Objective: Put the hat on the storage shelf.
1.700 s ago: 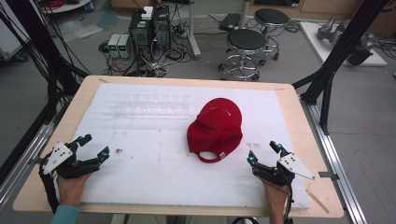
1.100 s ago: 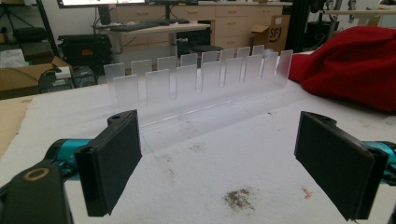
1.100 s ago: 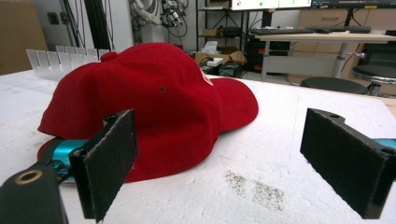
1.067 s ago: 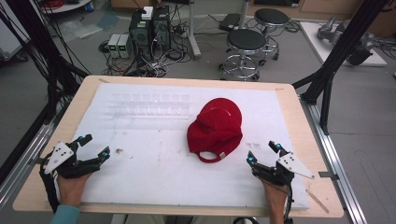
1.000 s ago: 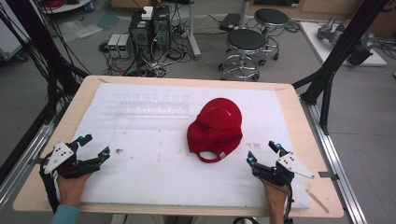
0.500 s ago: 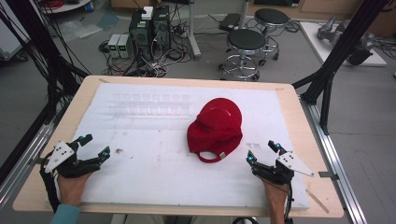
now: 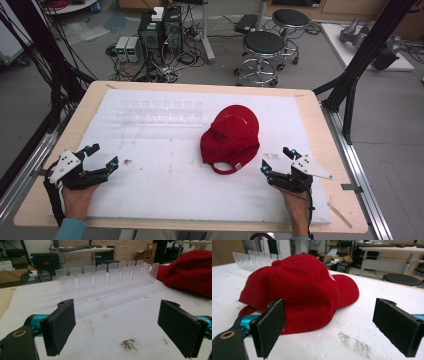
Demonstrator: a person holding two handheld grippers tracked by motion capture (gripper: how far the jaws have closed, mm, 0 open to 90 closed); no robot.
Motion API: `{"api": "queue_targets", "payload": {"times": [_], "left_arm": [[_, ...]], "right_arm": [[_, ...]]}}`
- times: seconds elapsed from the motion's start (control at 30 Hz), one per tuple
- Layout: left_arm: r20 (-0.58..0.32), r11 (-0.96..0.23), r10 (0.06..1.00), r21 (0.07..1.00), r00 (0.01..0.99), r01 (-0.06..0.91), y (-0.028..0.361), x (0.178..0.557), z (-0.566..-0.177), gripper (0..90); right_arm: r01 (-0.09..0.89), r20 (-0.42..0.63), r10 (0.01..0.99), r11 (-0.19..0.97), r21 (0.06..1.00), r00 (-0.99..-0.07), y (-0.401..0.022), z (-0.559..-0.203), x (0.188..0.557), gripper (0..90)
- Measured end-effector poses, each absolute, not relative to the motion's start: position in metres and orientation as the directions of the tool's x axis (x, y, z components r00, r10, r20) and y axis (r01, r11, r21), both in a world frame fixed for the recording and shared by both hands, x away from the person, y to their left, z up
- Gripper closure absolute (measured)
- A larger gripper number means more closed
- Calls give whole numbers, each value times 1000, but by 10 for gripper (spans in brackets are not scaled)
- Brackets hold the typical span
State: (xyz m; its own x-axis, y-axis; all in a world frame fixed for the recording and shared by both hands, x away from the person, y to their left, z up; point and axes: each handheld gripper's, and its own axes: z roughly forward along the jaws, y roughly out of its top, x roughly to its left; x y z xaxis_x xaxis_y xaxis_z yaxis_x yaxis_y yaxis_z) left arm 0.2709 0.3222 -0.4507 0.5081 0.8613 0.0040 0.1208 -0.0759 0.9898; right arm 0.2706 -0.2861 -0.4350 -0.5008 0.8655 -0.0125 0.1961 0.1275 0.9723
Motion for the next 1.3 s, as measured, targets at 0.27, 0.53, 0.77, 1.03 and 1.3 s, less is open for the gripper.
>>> {"api": "queue_targets", "payload": {"times": [0.27, 0.53, 0.77, 1.03, 1.3], "left_arm": [[3, -73, 861, 990, 508, 119, 322, 271, -451, 149], [0, -70, 860, 991, 511, 118, 323, 271, -451, 149], [0, -69, 860, 991, 511, 116, 323, 271, -451, 149], [-3, -66, 859, 991, 511, 117, 323, 270, -451, 149], [1, -68, 859, 991, 512, 113, 323, 270, -451, 149]], "right_arm": [[208, -73, 823, 227, 951, -563, -279, -402, 293, 103], [197, -117, 799, 283, 939, -590, -272, -381, 308, 104], [214, -176, 773, 374, 903, -610, -267, -370, 329, 139], [239, -179, 759, 405, 882, -626, -268, -370, 349, 139], [269, -209, 718, 490, 829, -664, -260, -381, 355, 139]]}}
